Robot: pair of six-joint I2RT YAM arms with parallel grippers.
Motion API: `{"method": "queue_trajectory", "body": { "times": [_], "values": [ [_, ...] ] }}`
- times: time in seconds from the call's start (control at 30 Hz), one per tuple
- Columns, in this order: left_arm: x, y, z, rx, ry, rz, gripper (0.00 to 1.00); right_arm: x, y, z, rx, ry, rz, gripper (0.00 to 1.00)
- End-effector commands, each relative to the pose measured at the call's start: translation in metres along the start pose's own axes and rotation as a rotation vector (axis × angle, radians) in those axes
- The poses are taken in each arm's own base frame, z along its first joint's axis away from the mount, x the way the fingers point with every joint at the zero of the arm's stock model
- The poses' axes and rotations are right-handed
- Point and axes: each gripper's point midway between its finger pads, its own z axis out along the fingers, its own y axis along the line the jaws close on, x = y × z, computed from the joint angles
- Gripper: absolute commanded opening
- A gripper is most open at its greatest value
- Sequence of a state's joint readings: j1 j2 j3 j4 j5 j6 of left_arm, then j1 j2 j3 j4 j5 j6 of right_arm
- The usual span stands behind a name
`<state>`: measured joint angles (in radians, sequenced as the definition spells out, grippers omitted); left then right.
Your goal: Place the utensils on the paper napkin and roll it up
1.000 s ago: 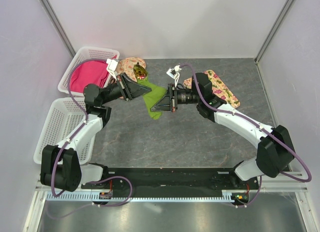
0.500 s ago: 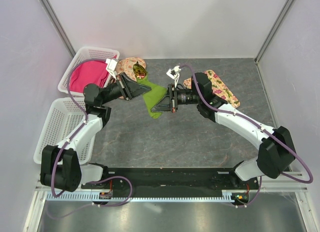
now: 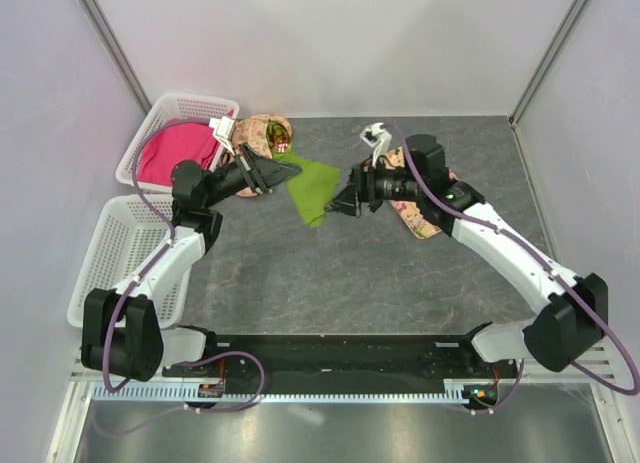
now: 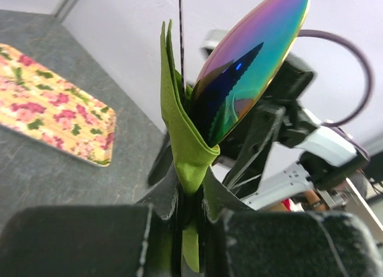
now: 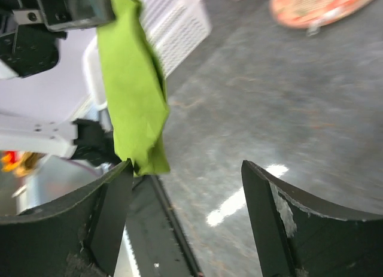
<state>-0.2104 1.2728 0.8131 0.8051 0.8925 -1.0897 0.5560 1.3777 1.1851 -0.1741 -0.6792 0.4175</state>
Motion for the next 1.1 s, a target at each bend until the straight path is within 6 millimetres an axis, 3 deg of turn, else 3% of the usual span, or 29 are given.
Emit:
{"method": "queue_trajectory", "body": {
  "times": [0.0, 0.13, 0.23, 0.43, 0.63, 1.07],
  "values": [
    [-0.022, 0.016, 0.007, -0.097, -0.056, 0.060, 0.02, -0.036, -0.008, -0.044, 0.159, -0.076, -0.173, 0.79],
    [-0.024, 0.031, 0.008, -0.157, -0.058, 0.052, 0.02, -0.048, 0.007, -0.057, 0.145, -0.091, -0.242, 0.76],
    [-0.024, 0.034, 0.008, -0.166, -0.055, 0.056, 0.02, -0.061, 0.023, -0.056, 0.092, -0.119, -0.262, 0.72],
    [-0.022, 0.031, 0.008, -0.169, -0.043, 0.065, 0.02, -0.074, 0.039, -0.028, 0.032, -0.132, -0.269, 0.66],
    [-0.016, 0.019, 0.008, -0.138, -0.026, 0.056, 0.02, -0.063, 0.031, 0.002, 0.011, -0.088, -0.231, 0.68],
    [-0.009, -0.008, 0.011, -0.039, -0.015, 0.034, 0.02, -0.039, 0.019, 0.024, -0.015, -0.031, -0.183, 0.73]
  ]
}}
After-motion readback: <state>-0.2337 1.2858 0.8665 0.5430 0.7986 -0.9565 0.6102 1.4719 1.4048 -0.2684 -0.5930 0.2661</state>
